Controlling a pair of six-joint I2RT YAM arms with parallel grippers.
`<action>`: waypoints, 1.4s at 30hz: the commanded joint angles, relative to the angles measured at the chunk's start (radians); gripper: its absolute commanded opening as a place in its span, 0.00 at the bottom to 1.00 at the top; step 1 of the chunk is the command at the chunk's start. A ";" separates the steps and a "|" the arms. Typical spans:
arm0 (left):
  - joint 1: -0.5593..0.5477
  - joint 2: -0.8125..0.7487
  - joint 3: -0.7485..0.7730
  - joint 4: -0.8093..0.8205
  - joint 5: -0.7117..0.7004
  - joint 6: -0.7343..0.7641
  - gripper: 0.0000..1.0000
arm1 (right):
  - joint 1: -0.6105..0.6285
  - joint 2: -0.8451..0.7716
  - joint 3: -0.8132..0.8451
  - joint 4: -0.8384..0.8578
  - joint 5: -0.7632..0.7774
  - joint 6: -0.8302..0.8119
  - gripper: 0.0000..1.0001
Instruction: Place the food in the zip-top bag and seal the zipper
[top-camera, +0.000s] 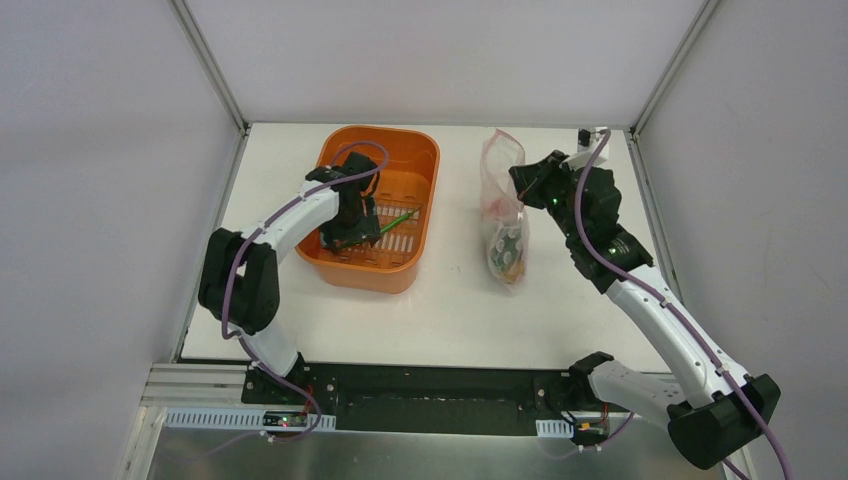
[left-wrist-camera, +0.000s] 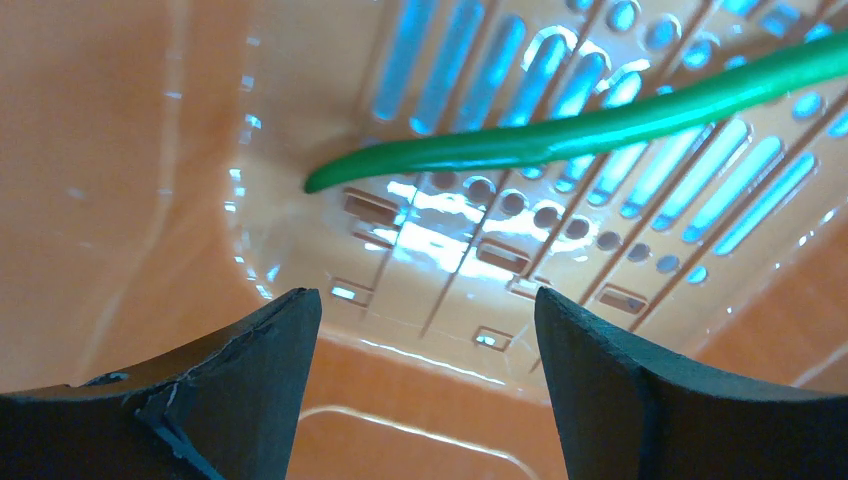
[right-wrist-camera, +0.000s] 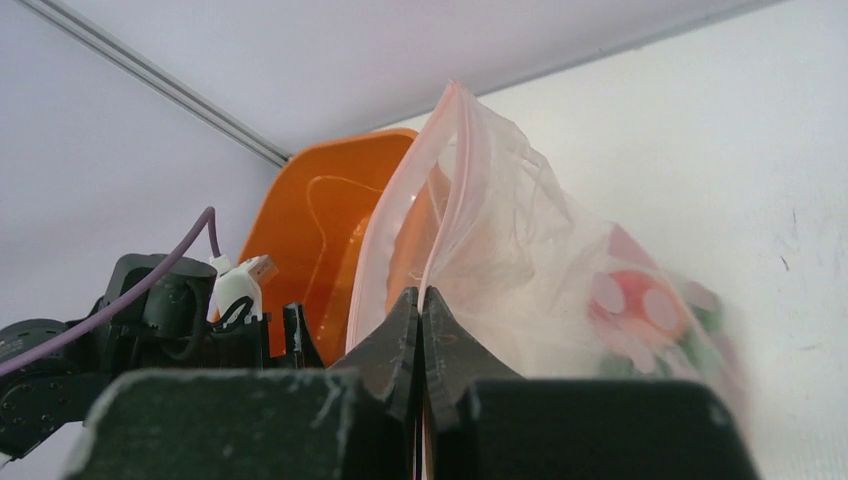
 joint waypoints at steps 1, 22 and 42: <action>0.016 -0.077 -0.017 0.000 -0.085 0.027 0.81 | -0.021 -0.001 0.078 0.043 -0.080 -0.023 0.00; 0.010 0.153 0.169 0.192 0.283 0.330 0.76 | -0.044 0.020 0.062 -0.031 -0.003 0.021 0.00; -0.053 0.230 0.188 0.102 0.081 0.372 0.40 | -0.058 0.096 0.111 -0.099 0.007 0.018 0.00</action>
